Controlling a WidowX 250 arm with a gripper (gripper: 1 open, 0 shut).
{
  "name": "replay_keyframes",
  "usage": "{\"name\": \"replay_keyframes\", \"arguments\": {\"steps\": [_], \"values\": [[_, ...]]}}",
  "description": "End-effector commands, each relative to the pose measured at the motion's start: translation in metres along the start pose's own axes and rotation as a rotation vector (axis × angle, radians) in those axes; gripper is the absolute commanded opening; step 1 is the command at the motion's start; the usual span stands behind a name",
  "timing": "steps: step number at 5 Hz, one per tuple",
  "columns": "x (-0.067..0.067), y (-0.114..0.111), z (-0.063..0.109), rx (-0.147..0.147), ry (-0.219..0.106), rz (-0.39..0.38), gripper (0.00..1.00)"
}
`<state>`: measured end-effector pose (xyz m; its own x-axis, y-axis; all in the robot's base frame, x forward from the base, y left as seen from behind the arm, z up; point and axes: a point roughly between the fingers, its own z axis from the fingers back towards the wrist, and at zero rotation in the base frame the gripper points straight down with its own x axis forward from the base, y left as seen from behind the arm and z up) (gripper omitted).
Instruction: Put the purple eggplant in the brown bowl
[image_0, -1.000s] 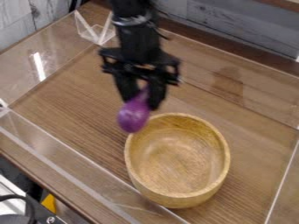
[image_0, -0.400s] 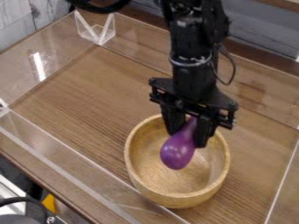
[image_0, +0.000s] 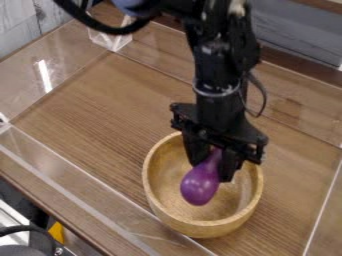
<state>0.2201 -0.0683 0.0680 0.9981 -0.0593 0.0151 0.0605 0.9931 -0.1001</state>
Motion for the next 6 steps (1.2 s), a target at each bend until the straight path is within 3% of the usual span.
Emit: {"name": "replay_keyframes", "arguments": {"steps": [1, 6], "values": [[0.0059, -0.0017, -0.0025, 0.006, -0.047, -0.019, 0.0], [0.0092, 0.0016, -0.0082, 0.038, -0.074, -0.033, 0.0]]}}
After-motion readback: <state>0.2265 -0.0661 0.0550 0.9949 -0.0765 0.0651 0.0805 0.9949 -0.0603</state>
